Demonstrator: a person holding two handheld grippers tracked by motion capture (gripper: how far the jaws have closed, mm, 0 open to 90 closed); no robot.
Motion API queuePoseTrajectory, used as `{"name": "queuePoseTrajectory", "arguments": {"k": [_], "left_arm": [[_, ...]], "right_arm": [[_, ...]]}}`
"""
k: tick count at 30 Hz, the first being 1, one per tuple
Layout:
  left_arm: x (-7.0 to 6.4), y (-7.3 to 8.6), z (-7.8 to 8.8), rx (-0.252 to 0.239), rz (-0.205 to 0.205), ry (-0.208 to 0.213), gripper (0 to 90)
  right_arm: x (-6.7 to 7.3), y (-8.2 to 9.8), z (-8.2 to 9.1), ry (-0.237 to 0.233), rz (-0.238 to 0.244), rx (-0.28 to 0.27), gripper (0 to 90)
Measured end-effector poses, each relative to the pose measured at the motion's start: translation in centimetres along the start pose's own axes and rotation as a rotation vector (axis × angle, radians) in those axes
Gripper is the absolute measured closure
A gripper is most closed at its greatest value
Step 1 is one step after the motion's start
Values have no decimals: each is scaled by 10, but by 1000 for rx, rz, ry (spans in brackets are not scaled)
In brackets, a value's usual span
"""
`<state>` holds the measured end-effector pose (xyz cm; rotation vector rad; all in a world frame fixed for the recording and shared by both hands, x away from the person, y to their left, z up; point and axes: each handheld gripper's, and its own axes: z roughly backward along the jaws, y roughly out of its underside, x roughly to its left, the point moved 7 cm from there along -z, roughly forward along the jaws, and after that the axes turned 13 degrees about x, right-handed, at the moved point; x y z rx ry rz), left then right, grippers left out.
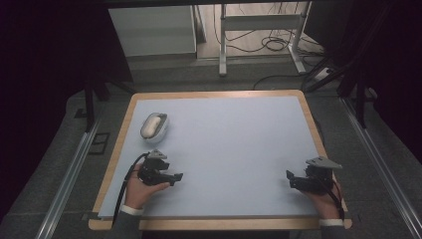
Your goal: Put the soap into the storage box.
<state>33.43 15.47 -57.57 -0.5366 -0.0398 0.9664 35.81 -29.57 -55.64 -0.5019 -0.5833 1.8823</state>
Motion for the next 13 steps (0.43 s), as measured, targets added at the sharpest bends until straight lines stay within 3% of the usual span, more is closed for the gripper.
{"name": "queuePoseTrajectory", "arguments": {"k": [13], "left_arm": [[5,7,5,-21,22,8,261]], "right_arm": [[2,-2,0,0,16,-8,77]]}}
